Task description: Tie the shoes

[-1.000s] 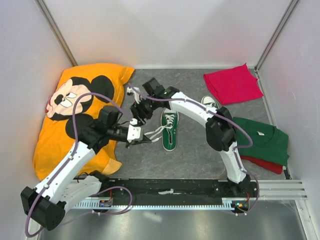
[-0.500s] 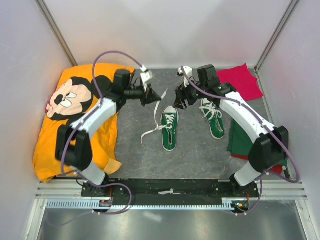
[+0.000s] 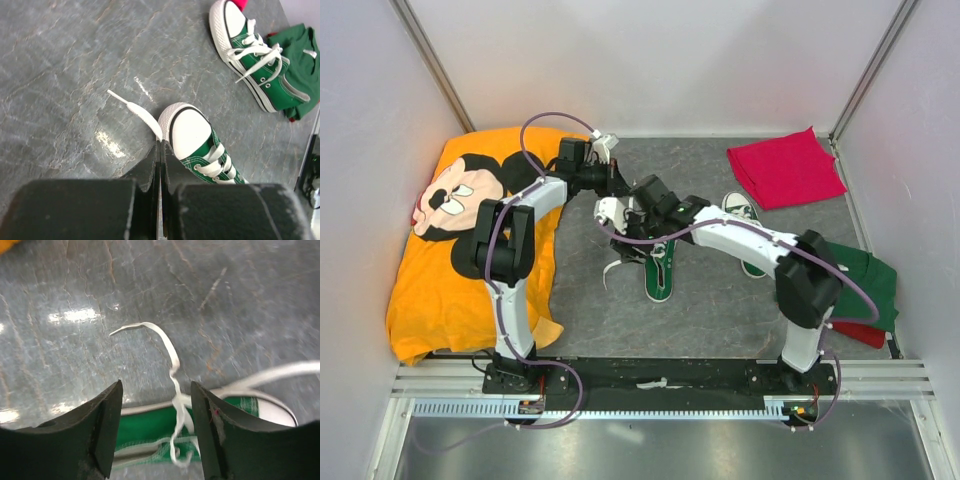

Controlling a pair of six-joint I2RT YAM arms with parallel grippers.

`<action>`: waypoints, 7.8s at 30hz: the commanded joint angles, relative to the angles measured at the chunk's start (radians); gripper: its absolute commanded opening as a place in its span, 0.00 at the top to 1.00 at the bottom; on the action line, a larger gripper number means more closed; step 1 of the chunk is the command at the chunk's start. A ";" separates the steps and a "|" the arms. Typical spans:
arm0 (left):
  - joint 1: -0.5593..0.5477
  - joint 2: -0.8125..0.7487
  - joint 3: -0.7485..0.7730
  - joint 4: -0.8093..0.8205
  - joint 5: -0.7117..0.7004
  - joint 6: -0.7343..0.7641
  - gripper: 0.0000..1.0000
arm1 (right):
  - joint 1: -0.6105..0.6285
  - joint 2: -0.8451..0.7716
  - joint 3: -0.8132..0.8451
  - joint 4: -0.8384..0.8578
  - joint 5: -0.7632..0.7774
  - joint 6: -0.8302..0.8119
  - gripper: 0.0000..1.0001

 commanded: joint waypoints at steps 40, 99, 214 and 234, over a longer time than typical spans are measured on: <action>0.040 0.072 -0.026 0.015 -0.046 -0.147 0.98 | 0.132 0.433 0.120 0.039 0.032 -0.297 0.72; -0.099 -0.364 -0.269 -0.307 0.049 0.685 0.64 | -0.222 -0.268 -0.431 0.138 -0.086 0.512 1.00; -0.184 -0.193 -0.134 -0.425 0.348 0.473 0.98 | -0.147 -0.222 -0.423 0.195 0.117 0.637 1.00; -0.217 -0.161 -0.169 -0.457 0.184 0.628 0.56 | -0.152 -0.275 -0.469 0.161 0.115 0.605 1.00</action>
